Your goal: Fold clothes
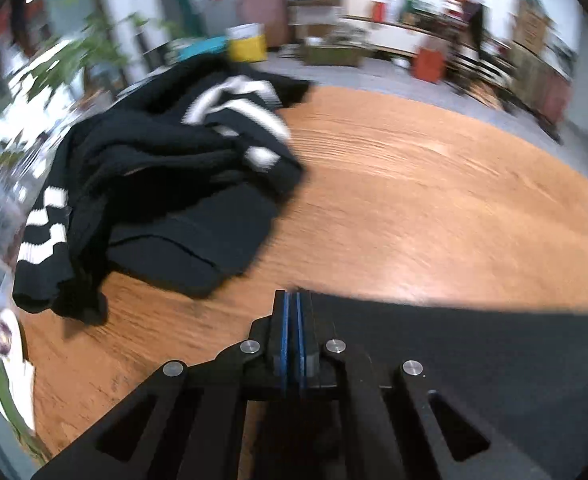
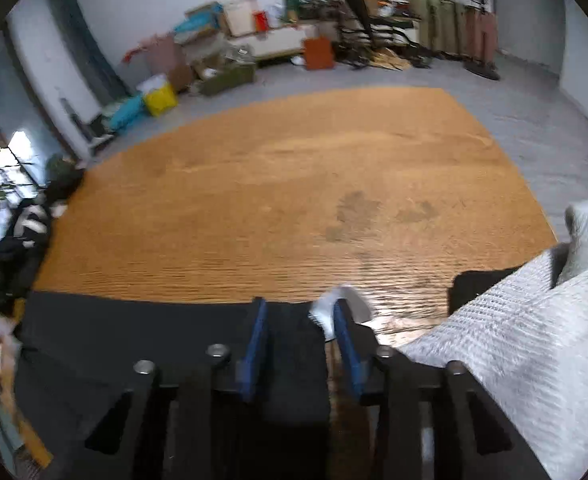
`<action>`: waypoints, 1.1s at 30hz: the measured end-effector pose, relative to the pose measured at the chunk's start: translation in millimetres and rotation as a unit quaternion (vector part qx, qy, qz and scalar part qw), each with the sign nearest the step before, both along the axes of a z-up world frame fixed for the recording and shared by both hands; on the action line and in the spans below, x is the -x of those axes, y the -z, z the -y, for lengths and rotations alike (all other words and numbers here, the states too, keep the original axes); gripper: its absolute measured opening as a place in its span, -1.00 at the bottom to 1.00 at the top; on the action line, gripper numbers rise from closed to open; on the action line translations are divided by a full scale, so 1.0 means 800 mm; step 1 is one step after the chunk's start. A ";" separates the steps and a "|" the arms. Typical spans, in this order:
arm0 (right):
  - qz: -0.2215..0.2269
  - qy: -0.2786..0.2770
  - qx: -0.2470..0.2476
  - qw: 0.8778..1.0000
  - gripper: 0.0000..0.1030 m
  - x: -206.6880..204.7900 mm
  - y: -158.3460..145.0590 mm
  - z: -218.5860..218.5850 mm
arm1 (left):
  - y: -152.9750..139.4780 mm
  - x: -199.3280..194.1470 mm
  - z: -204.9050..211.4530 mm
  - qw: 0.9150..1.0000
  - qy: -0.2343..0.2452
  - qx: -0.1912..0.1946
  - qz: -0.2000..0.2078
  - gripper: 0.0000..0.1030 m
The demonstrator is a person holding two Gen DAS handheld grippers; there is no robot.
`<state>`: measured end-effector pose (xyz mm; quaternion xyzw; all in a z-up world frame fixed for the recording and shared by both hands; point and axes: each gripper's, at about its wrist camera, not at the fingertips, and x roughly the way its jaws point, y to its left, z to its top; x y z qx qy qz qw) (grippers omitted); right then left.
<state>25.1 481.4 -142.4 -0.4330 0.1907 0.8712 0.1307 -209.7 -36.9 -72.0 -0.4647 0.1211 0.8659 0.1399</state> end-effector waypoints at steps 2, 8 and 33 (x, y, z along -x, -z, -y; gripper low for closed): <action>0.001 -0.056 0.017 0.998 -0.53 0.010 -0.001 0.037 | 0.008 -0.023 -0.032 0.998 0.056 0.022 0.015 -0.92; 0.055 -0.151 0.030 0.987 -0.57 0.037 0.045 0.126 | 0.034 -0.075 -0.080 0.984 0.161 0.067 0.035 -0.92; 0.061 -0.165 -0.103 0.979 -0.23 -0.019 0.047 0.099 | 0.017 -0.022 0.055 0.971 -0.089 -0.113 0.192 -0.40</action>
